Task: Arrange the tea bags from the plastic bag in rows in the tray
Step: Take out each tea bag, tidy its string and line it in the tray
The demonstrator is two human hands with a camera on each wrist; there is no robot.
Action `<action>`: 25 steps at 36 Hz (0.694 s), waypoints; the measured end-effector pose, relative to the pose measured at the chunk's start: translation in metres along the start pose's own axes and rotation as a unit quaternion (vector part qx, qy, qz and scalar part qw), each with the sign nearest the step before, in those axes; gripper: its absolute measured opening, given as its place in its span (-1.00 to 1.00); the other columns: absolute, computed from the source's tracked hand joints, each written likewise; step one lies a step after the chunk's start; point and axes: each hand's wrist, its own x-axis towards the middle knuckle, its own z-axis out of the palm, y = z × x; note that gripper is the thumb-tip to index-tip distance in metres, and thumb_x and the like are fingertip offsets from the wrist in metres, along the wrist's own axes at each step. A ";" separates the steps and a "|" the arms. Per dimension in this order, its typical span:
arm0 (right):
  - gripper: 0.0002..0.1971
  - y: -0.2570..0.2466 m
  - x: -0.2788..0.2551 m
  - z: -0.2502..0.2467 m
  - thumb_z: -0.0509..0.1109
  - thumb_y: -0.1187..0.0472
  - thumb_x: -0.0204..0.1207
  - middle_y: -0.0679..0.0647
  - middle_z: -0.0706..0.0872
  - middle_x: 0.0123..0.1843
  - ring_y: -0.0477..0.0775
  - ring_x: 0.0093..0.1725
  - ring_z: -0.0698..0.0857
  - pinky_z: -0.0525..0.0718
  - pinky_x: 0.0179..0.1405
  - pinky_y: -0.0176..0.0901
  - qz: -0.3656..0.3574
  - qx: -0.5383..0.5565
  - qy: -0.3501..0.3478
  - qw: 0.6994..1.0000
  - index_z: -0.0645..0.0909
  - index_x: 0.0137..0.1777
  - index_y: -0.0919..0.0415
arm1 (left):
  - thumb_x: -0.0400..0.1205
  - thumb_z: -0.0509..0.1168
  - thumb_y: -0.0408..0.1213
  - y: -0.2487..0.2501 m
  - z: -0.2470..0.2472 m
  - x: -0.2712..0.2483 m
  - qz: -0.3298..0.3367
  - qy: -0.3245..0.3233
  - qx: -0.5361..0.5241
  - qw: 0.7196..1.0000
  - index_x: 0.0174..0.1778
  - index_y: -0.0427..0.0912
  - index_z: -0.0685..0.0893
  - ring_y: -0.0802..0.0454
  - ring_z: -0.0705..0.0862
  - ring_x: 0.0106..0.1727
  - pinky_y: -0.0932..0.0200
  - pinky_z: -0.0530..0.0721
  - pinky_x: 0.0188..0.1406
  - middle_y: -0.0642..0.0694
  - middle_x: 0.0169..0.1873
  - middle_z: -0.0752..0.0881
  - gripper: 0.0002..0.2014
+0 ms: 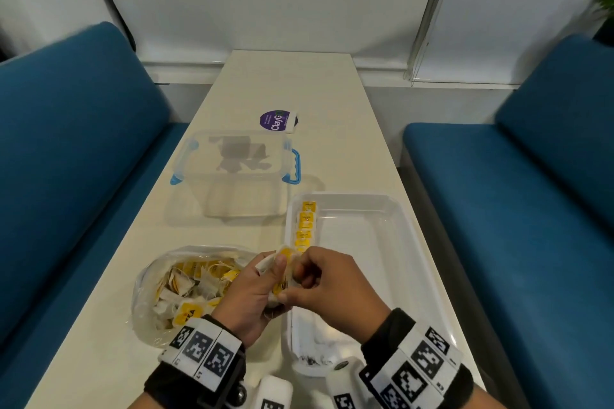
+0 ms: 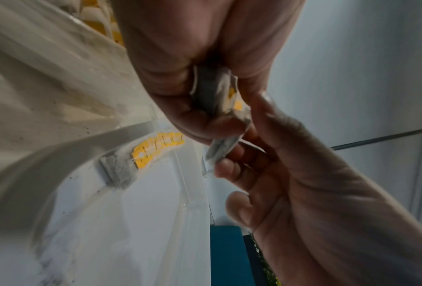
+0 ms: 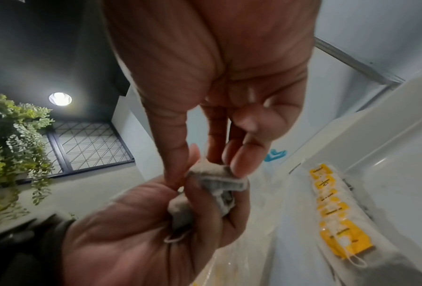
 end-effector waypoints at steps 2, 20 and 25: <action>-0.73 0.002 0.001 0.000 0.64 0.15 0.23 -0.13 0.58 -0.33 -0.20 -0.37 0.51 0.59 -0.27 -0.31 0.010 -0.002 0.011 1.000 0.55 -0.27 0.05 | 0.46 0.30 -0.09 0.002 -0.002 0.000 -0.003 0.001 -0.018 1.000 0.19 -0.33 0.56 -0.04 0.76 -0.25 0.16 0.70 -0.42 -0.25 -0.14 0.76 -0.53; -0.86 0.013 0.008 -0.004 0.47 0.22 0.46 0.11 0.72 -0.29 -0.04 -0.28 0.67 0.70 -0.19 -0.05 0.065 0.080 0.071 0.992 0.67 -0.27 0.27 | 0.44 0.45 -0.50 -0.001 -0.005 -0.002 0.094 0.078 0.077 0.990 -0.12 -0.23 0.58 0.02 0.72 -0.28 0.17 0.74 -0.33 -0.13 -0.30 0.72 -0.80; -0.98 0.012 0.005 -0.028 0.50 0.26 0.43 -0.03 0.72 -0.05 -0.37 -0.13 0.64 0.48 -0.11 -0.63 0.026 0.104 0.068 0.992 0.75 -0.19 0.19 | 0.58 0.31 -0.48 0.003 -0.014 0.000 0.096 0.129 0.053 0.986 -0.09 -0.21 0.60 0.04 0.68 -0.27 0.19 0.70 -0.38 -0.10 -0.37 0.67 -0.90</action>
